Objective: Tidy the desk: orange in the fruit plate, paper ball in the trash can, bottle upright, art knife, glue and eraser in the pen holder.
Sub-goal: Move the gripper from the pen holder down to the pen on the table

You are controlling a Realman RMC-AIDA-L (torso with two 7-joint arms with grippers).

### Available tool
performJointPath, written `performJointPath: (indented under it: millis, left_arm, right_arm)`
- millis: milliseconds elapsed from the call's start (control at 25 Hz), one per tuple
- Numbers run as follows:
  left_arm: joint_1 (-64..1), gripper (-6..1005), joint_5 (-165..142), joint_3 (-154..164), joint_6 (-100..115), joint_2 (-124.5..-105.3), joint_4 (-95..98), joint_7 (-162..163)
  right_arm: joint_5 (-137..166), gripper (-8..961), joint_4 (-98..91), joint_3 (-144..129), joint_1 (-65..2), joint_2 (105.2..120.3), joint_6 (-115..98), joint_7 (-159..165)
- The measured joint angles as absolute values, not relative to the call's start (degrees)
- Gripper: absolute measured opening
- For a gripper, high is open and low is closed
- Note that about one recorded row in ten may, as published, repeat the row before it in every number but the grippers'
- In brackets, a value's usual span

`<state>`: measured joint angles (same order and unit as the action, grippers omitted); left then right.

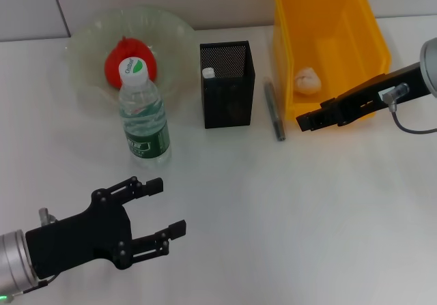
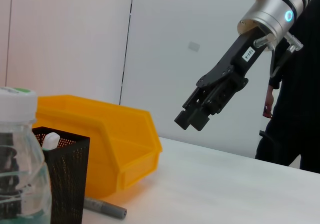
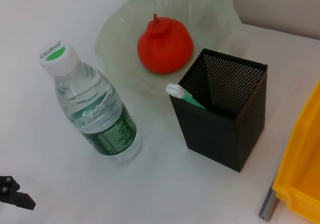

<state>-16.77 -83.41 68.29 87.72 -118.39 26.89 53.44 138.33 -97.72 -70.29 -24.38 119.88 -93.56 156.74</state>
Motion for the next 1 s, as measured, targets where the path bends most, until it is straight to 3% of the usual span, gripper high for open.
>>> performJointPath:
  millis: [1000]
  left_arm:
    - [-16.7, 802, -83.4, 67.8, 89.1, -118.3, 27.4, 54.6]
  right_arm:
    - [138.3, 548, -100.2, -73.7, -22.1, 119.88, -90.8, 155.1]
